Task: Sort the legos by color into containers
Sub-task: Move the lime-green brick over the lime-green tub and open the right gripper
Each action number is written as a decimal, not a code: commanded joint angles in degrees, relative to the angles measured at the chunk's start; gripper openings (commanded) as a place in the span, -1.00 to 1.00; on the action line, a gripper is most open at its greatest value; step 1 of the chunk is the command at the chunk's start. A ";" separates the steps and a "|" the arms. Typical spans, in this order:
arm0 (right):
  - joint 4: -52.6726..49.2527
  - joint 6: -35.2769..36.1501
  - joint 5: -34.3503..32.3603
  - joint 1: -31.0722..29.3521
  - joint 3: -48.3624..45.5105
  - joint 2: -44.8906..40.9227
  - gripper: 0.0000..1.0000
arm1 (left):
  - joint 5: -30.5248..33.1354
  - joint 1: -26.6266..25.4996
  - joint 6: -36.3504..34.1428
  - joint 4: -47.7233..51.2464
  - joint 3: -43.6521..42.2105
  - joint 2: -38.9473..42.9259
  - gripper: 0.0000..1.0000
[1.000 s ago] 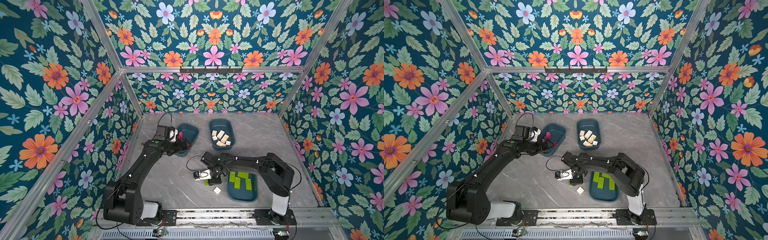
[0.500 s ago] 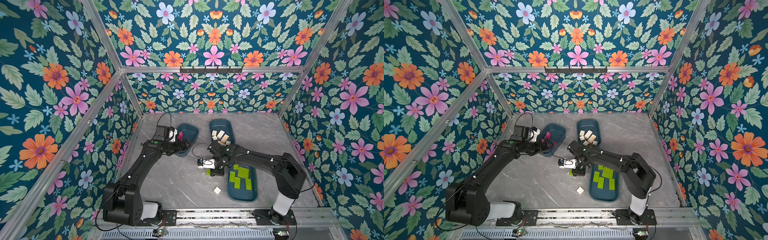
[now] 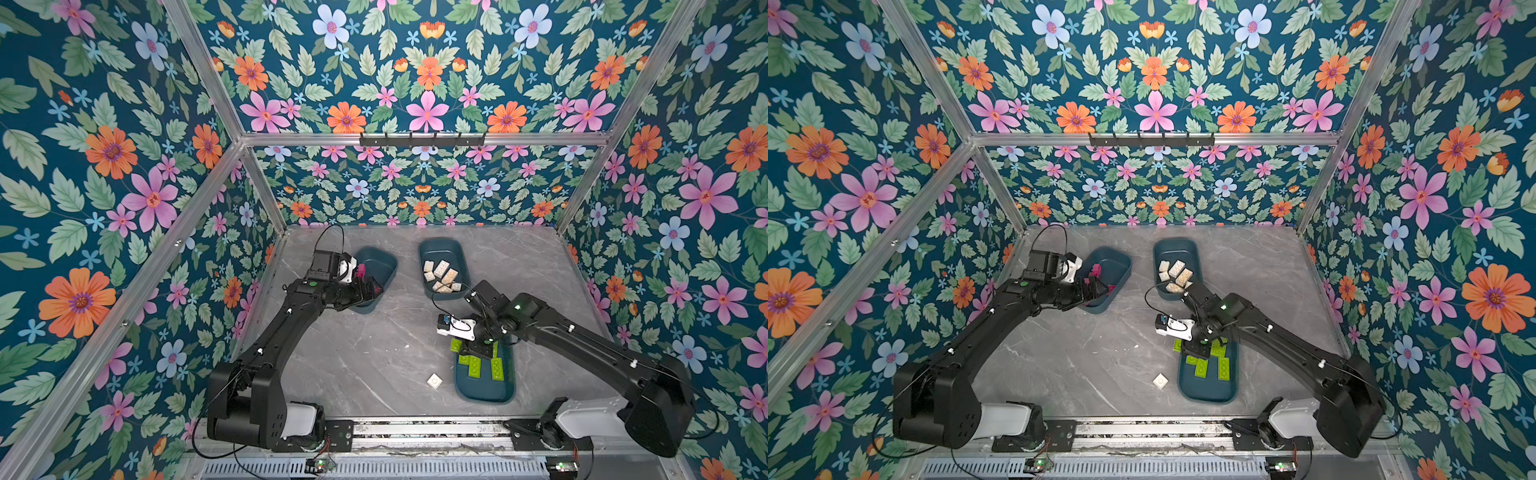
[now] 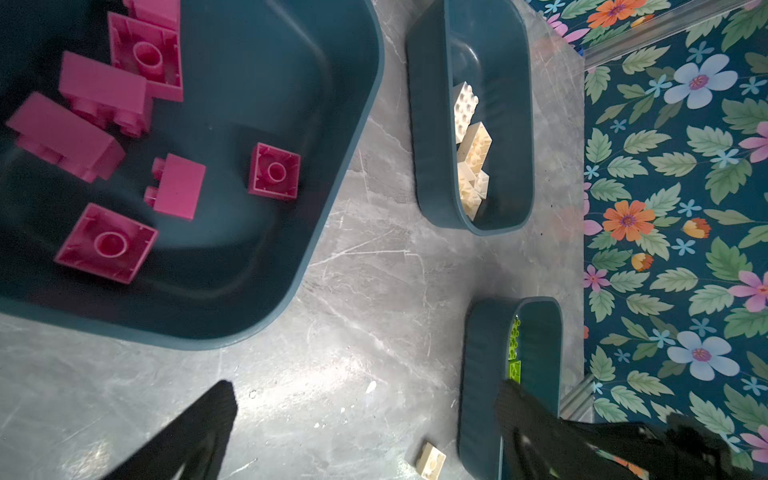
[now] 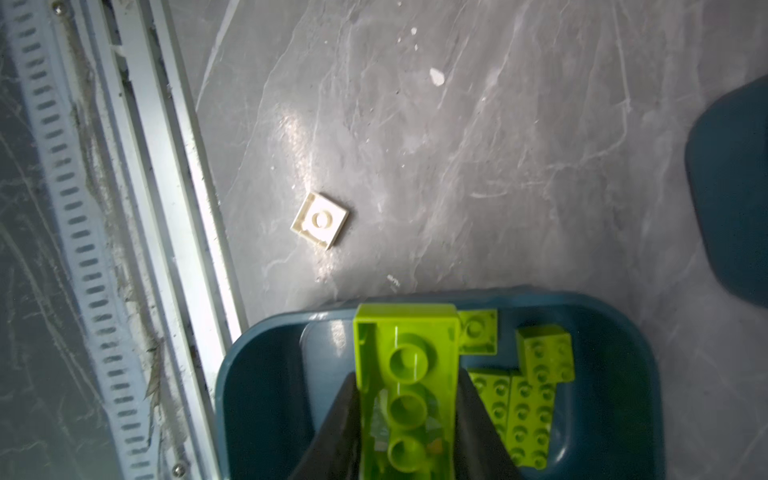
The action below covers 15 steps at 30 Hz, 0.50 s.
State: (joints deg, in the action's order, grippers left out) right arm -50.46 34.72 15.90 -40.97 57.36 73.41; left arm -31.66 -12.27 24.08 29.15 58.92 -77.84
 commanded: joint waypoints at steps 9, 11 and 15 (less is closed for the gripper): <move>-3.74 -0.66 -0.88 -2.34 -11.59 -6.85 -0.42 | -0.43 0.06 0.09 -1.09 0.16 -1.25 0.99; -1.37 -1.52 -0.87 -3.56 -12.80 -5.78 -0.33 | -0.46 0.06 0.27 -1.20 0.35 -1.35 0.99; 1.31 -2.28 -0.72 -4.03 -12.61 -4.82 0.12 | -0.36 0.06 0.19 -0.81 0.50 -1.28 0.99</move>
State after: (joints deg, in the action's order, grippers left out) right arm -51.83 34.04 14.76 -44.84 44.31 68.58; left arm -31.66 -12.27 24.12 28.73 58.87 -79.20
